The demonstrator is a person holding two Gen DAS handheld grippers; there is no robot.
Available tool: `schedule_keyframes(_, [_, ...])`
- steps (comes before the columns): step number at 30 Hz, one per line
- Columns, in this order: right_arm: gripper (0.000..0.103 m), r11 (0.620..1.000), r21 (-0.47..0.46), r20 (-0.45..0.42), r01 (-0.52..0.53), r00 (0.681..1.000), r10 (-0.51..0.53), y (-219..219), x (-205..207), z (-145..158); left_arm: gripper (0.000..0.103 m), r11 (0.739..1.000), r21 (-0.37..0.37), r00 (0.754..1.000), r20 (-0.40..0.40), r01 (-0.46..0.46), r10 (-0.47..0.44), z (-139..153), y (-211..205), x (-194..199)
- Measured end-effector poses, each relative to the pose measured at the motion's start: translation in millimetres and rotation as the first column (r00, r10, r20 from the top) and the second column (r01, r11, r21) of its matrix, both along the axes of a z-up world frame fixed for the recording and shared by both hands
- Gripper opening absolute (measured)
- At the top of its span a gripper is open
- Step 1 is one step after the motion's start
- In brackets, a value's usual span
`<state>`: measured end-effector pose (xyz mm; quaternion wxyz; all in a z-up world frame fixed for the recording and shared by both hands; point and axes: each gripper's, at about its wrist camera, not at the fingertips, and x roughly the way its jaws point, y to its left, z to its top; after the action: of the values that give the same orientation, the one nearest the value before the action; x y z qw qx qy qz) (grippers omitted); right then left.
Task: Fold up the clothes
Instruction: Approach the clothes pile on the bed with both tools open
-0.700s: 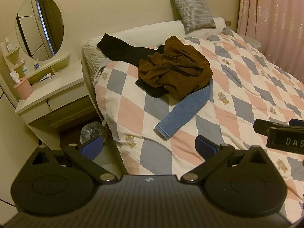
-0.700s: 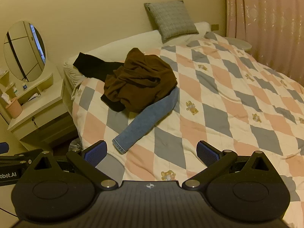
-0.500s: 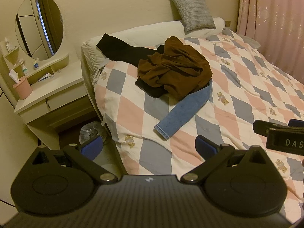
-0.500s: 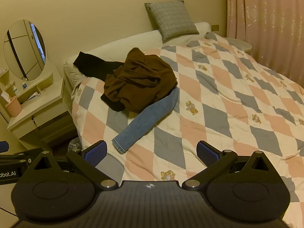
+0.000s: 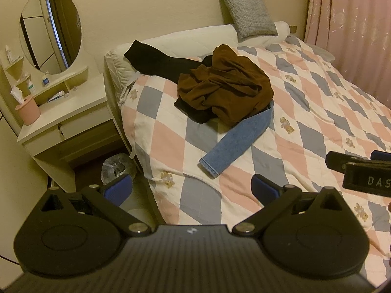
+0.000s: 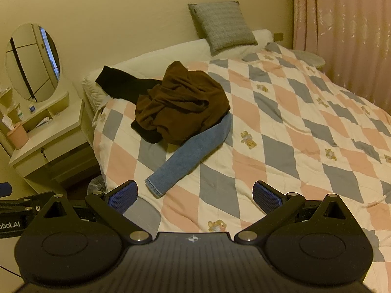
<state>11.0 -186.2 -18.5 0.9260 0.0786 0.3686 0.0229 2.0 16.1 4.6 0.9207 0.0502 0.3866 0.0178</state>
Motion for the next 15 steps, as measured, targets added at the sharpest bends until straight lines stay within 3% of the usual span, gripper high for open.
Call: schedule_keyframes(15, [0.103,1.000,-0.002,-0.034,0.015,0.999,-0.015,1,23,-11,0.102,0.998,-0.033,0.997,-0.050,0.053,-0.054,-12,2,20])
